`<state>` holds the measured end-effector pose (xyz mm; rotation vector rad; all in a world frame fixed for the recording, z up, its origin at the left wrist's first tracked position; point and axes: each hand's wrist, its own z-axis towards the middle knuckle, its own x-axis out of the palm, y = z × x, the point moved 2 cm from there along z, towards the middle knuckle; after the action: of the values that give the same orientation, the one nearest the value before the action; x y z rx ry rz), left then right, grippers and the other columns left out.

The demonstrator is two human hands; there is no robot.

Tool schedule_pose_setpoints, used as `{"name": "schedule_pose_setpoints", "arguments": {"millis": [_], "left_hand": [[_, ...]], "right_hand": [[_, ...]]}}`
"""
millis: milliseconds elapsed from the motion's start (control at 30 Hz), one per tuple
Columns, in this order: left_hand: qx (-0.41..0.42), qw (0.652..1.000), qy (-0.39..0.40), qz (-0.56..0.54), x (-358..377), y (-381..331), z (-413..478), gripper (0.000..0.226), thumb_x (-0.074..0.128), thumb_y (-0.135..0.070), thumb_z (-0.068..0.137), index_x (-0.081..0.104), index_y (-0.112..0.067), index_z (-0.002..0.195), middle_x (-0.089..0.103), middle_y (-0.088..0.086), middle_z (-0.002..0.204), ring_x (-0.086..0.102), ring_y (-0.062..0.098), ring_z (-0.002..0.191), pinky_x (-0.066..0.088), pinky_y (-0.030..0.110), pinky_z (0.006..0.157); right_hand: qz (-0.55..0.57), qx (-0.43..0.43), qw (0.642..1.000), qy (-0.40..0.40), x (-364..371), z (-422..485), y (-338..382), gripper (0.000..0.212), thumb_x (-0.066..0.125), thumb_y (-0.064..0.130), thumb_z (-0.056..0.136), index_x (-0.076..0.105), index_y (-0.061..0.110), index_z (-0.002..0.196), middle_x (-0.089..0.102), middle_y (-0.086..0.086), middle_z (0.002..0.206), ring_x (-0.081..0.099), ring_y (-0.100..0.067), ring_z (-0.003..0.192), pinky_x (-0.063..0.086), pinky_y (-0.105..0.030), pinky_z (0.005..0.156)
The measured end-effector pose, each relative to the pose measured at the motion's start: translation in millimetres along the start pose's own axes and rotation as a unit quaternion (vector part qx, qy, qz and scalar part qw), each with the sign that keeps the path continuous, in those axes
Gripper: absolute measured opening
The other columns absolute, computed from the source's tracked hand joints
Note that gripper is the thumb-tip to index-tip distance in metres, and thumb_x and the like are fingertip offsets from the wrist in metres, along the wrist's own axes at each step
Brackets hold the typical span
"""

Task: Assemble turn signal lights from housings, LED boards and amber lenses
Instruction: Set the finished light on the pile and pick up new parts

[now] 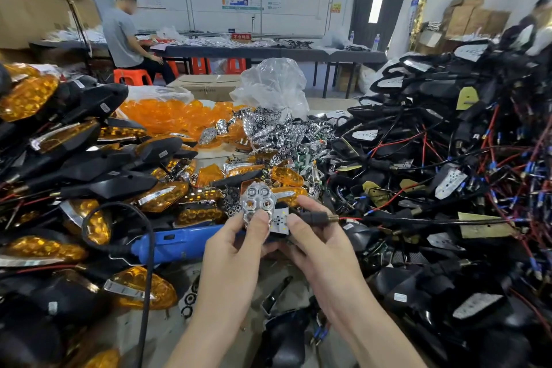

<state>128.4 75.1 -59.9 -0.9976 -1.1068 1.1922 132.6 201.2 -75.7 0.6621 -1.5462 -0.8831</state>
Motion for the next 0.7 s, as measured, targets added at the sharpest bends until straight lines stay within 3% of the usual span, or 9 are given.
{"name": "schedule_pose_setpoints", "arguments": {"millis": [100, 233, 300, 400, 533, 700], "left_hand": [[-0.005, 1.0, 0.014, 0.019, -1.1, -0.7, -0.4, 0.023, 0.058, -0.047, 0.089, 0.074, -0.033, 0.098, 0.077, -0.01, 0.093, 0.074, 0.008, 0.085, 0.061, 0.029, 0.075], [-0.002, 1.0, 0.028, 0.009, 0.4, -3.5, -2.8, 0.026, 0.057, -0.05, 0.088, 0.073, -0.036, 0.102, 0.076, -0.01, 0.099, 0.073, 0.008, 0.089, 0.059, 0.022, 0.076], [0.003, 1.0, -0.009, 0.014, -3.9, -3.8, -0.6, 0.03, 0.056, -0.053, 0.088, 0.072, -0.033, 0.103, 0.076, -0.011, 0.099, 0.073, 0.008, 0.089, 0.06, 0.027, 0.076], [-0.009, 0.995, -0.099, 0.006, -17.2, -1.6, 5.4, 0.025, 0.055, -0.045, 0.095, 0.07, -0.026, 0.099, 0.076, -0.01, 0.092, 0.074, 0.011, 0.083, 0.058, 0.024, 0.067], [-0.022, 0.992, -0.125, -0.007, -22.8, -0.4, 7.7, 0.023, 0.056, -0.033, 0.099, 0.072, -0.018, 0.091, 0.075, 0.0, 0.085, 0.073, 0.015, 0.074, 0.056, 0.018, 0.059], [-0.002, 0.995, -0.103, 0.013, -18.4, -3.2, 6.3, 0.01, 0.057, -0.023, 0.099, 0.067, -0.024, 0.1, 0.075, -0.006, 0.091, 0.072, 0.014, 0.075, 0.057, 0.02, 0.06]], "right_hand": [[-0.006, -0.005, 0.999, -0.038, -2.8, -1.4, -1.6, 0.034, 0.077, 0.01, 0.086, 0.064, 0.015, 0.116, 0.073, -0.02, 0.11, 0.074, -0.031, 0.098, 0.063, -0.038, 0.077], [0.011, -0.011, 0.998, -0.067, -5.2, 0.0, 0.7, 0.027, 0.065, -0.003, 0.093, 0.057, 0.012, 0.113, 0.076, -0.006, 0.088, 0.075, -0.02, 0.082, 0.061, -0.032, 0.065], [0.021, -0.013, 0.997, -0.078, -6.7, 0.8, 3.0, 0.027, 0.066, -0.003, 0.093, 0.056, 0.013, 0.113, 0.076, -0.009, 0.093, 0.076, -0.022, 0.085, 0.061, -0.032, 0.065], [0.032, -0.013, 0.996, -0.086, -11.5, 2.4, 4.8, 0.031, 0.068, -0.002, 0.092, 0.055, 0.012, 0.117, 0.072, -0.019, 0.107, 0.076, -0.023, 0.086, 0.061, -0.032, 0.065], [0.035, -0.026, 0.996, -0.082, -14.0, 5.1, 4.1, 0.04, 0.073, -0.001, 0.087, 0.055, 0.014, 0.119, 0.073, -0.016, 0.105, 0.076, -0.021, 0.087, 0.06, -0.026, 0.064], [0.035, -0.053, 0.996, -0.069, -14.1, 6.5, 4.7, 0.064, 0.082, 0.015, 0.061, 0.057, 0.018, 0.12, 0.079, -0.001, 0.088, 0.077, -0.019, 0.087, 0.059, -0.024, 0.065]]}}
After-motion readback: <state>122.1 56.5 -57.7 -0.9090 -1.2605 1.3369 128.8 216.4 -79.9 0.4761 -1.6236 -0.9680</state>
